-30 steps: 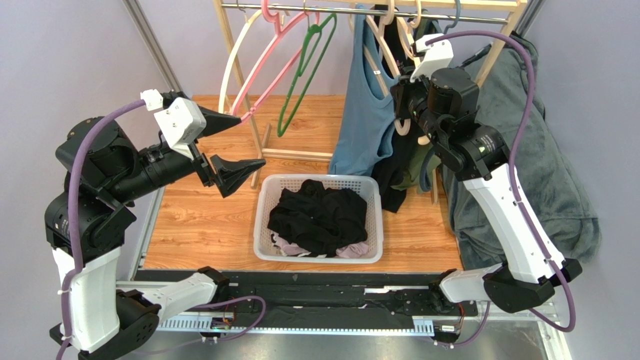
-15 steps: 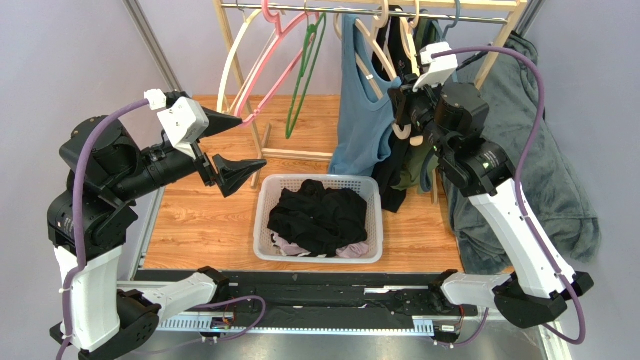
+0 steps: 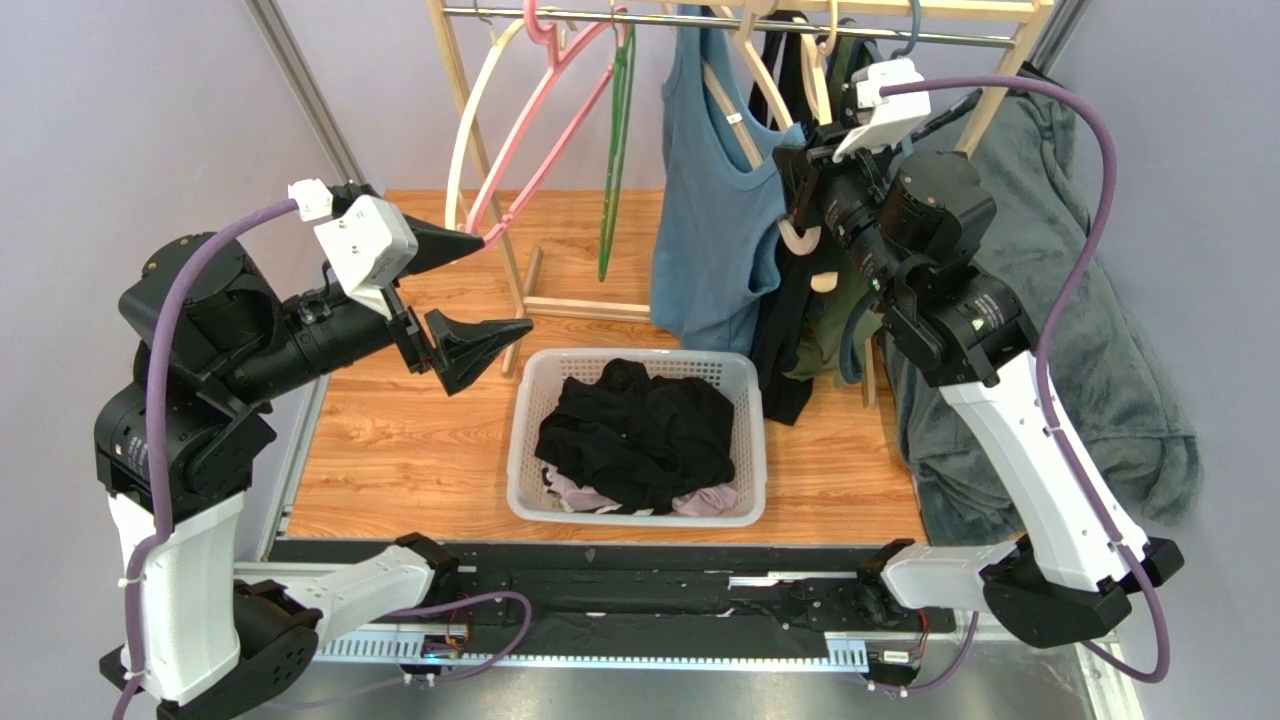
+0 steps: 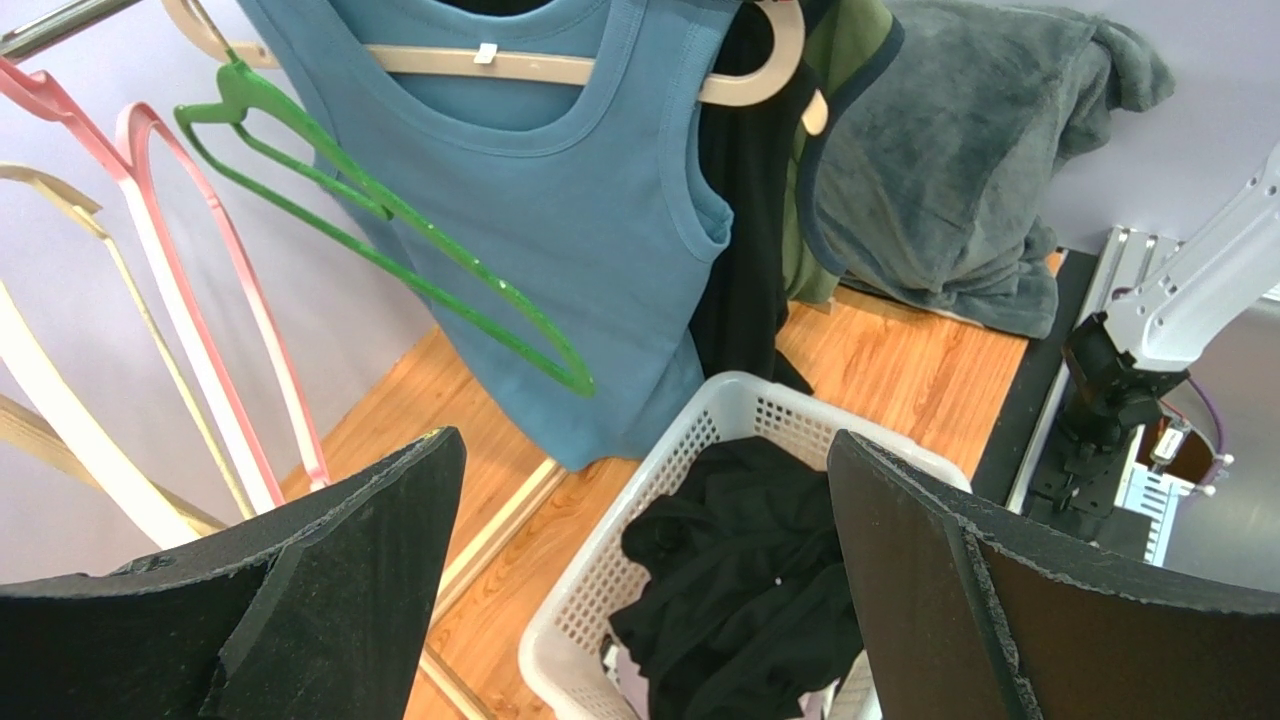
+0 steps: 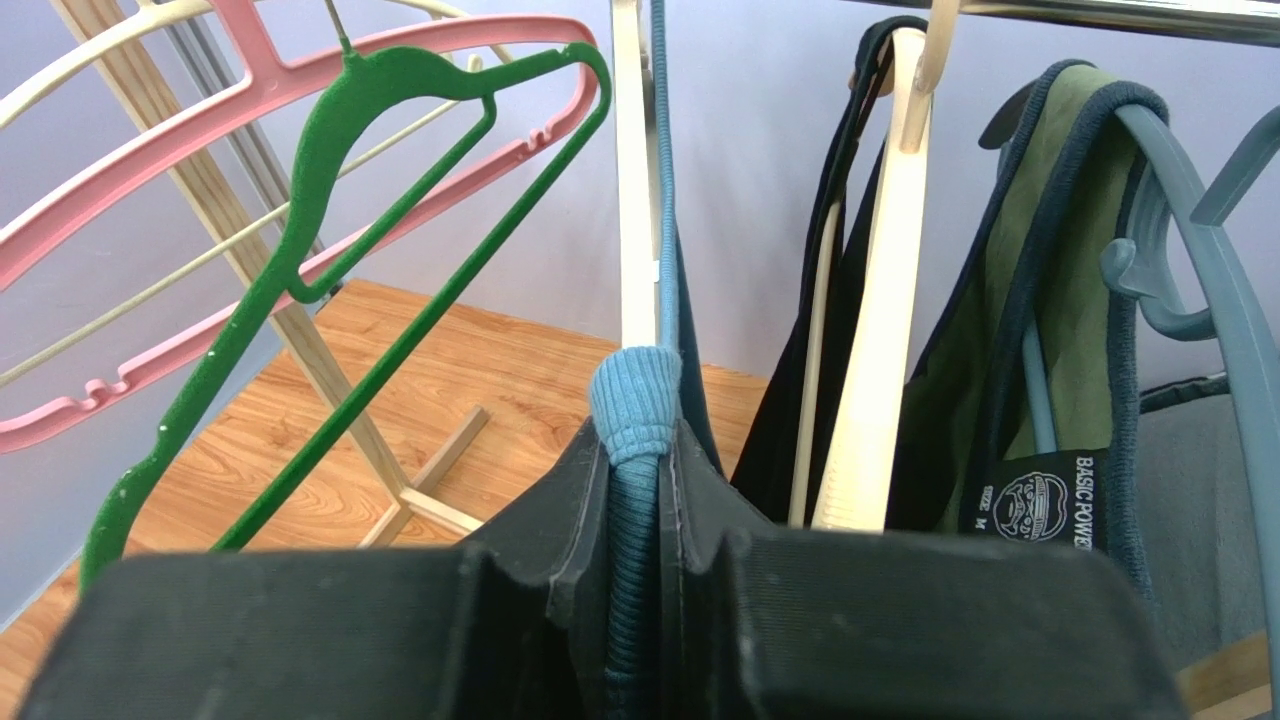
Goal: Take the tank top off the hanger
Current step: Pick up the hanger from the clothesline.
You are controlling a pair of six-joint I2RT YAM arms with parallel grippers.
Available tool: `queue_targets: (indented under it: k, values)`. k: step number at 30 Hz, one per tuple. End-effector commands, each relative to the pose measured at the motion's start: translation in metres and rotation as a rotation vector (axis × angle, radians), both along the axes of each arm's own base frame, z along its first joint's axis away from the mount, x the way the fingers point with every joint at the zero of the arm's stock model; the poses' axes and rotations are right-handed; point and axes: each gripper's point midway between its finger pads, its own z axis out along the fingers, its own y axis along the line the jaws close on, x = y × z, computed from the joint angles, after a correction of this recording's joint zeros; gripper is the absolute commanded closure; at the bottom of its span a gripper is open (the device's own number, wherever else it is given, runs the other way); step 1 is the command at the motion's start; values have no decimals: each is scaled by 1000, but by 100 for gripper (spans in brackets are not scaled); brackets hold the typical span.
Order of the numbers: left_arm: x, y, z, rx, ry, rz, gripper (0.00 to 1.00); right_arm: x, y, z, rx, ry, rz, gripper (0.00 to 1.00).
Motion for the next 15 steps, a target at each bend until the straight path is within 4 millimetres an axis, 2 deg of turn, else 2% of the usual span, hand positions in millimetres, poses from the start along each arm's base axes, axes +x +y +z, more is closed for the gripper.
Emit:
queue_targets:
  k: [1, 5, 9, 10, 12, 13, 15]
  values:
    - [1, 2, -2, 11, -10, 10, 1, -34, -14, 92, 156, -241, 38, 100]
    - [3, 2, 0, 7, -9, 14, 1, -50, -14, 85, 143, -193, 88, 100]
    - [2, 3, 2, 1, -9, 16, 1, -66, -18, 45, 95, -88, 116, 100]
    - [2, 3, 3, 1, -13, 17, 1, -63, -15, 23, 69, -41, 121, 100]
    - [3, 3, 2, 1, -11, 20, 1, -77, -18, 6, 64, -9, 145, 100]
    - [3, 3, 2, 0, -7, 22, 1, -76, -17, -15, 43, 31, 147, 100]
    - [3, 4, 3, -3, -8, 25, 1, -93, -23, -22, 31, 33, 170, 100]
